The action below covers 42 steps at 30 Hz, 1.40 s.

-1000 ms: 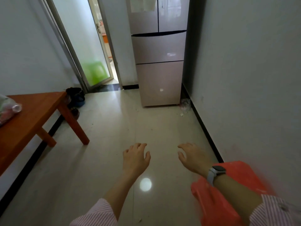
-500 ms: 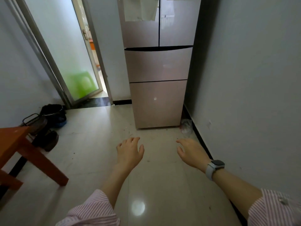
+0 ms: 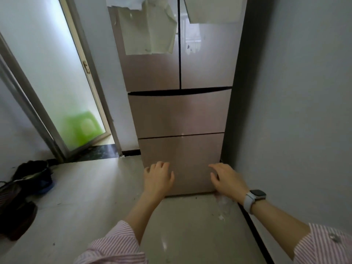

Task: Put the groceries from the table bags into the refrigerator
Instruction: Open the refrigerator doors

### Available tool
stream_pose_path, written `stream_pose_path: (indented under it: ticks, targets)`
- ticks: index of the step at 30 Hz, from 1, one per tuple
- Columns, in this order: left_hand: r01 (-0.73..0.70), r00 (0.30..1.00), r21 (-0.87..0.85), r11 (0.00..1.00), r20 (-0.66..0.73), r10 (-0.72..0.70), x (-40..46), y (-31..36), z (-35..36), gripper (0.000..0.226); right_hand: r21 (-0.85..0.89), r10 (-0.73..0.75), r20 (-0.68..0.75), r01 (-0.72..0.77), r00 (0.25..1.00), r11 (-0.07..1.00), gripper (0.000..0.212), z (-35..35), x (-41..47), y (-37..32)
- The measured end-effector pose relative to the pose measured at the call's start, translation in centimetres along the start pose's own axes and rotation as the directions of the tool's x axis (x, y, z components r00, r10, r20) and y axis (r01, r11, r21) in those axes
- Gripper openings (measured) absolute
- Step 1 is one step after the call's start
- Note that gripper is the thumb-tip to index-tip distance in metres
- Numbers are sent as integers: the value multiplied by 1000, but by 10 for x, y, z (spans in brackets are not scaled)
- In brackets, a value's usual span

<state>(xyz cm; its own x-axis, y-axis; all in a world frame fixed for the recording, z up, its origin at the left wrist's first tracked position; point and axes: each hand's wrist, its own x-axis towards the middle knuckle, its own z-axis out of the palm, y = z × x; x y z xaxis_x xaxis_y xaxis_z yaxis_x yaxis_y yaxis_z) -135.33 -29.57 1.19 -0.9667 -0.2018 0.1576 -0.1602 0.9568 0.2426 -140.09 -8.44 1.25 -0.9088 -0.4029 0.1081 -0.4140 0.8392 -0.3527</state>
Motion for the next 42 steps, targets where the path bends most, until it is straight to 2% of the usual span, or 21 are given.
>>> stream_pose_path:
  ticks: [5, 9, 12, 15, 17, 18, 20, 22, 24, 27, 29, 32, 36, 42]
  targets:
    - [-9, 990, -16, 1000, -143, 7, 116, 1, -18, 40, 36, -61, -57, 63, 996, 997, 42, -26, 127, 9]
    - [17, 976, -43, 999, -217, -26, 206, -7, -30, 42, 98, -70, -169, 88, 983, 991, 45, -40, 222, 13]
    - [-20, 960, -72, 997, -279, -1, 276, -10, -33, 42, 56, -98, -251, 115, 963, 992, 46, -47, 288, 20]
    - [-49, 949, -254, 966, -313, -34, 345, -15, -28, 42, -30, -99, -291, 94, 952, 995, 47, -49, 356, 28]
    - [-49, 948, -522, 851, -293, -125, 377, -13, -26, 46, -103, -95, -308, 66, 947, 993, 50, -52, 396, 29]
    - [-15, 948, -676, 737, -243, -204, 393, -10, -25, 49, -177, -117, -336, 60, 934, 982, 52, -54, 417, 29]
    - [91, 942, -892, 443, -68, -330, 423, -4, -18, 60, -345, -203, -384, 65, 901, 936, 61, -56, 457, 31]
    - [177, 919, -967, 184, 95, -382, 456, 0, -12, 76, -460, -259, -398, 53, 880, 886, 70, -58, 494, 34]
    - [223, 897, -973, 60, 181, -404, 489, 4, -2, 90, -538, -304, -410, 41, 860, 842, 82, -59, 529, 44]
    - [209, 871, -978, 11, 181, -457, 507, 17, 6, 102, -593, -364, -442, 37, 820, 805, 107, -55, 549, 62]
    - [194, 849, -981, -24, 180, -497, 524, 27, 13, 113, -633, -411, -450, 41, 793, 773, 116, -46, 564, 76]
    - [135, 798, -988, -76, 153, -582, 549, 39, 20, 124, -665, -465, -463, 51, 755, 745, 111, -39, 577, 89]
    - [51, 763, -992, -114, 112, -636, 553, 48, 24, 124, -658, -513, -472, 101, 717, 746, 107, -36, 581, 95]
    - [115, 770, -992, -56, 125, -626, 548, 49, 17, 119, -652, -508, -493, 86, 706, 753, 112, -34, 584, 95]
